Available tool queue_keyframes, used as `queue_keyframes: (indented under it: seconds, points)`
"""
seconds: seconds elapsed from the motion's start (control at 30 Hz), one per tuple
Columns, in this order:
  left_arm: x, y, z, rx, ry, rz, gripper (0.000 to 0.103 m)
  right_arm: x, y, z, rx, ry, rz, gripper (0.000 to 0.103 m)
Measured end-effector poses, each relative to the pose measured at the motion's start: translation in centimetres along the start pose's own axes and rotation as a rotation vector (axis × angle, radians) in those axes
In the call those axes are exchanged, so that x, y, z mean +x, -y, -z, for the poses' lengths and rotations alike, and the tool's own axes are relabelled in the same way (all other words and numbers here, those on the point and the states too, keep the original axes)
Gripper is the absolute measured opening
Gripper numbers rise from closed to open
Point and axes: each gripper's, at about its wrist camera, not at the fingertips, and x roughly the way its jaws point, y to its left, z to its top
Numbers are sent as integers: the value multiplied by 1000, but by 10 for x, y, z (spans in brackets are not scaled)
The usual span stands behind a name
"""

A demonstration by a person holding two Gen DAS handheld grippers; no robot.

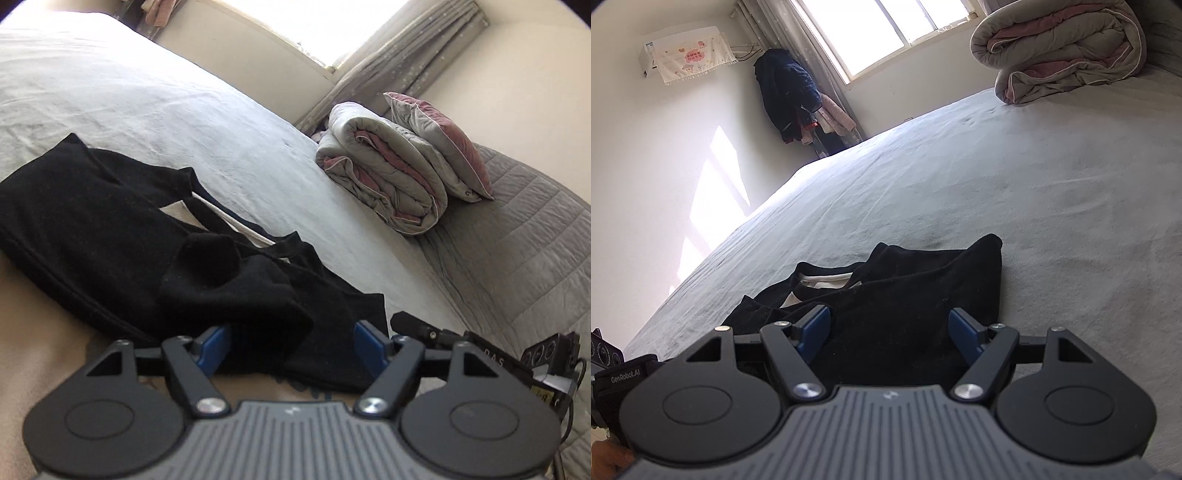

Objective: Fold clothes

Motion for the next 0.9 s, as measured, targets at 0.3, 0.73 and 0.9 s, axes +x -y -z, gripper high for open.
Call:
queue_keyframes:
  seconds: [0.3, 0.73, 0.9]
  points:
    - [-11, -27, -32, -157, 24, -112, 73, -3, -14, 0, -42, 4, -38, 75]
    - [21, -21, -24, -308, 30, -80, 8, -3, -9, 0, -18, 9, -27, 75]
    - [48, 22, -15, -135, -37, 28, 8, -6, -1, -3, 23, 23, -24, 75]
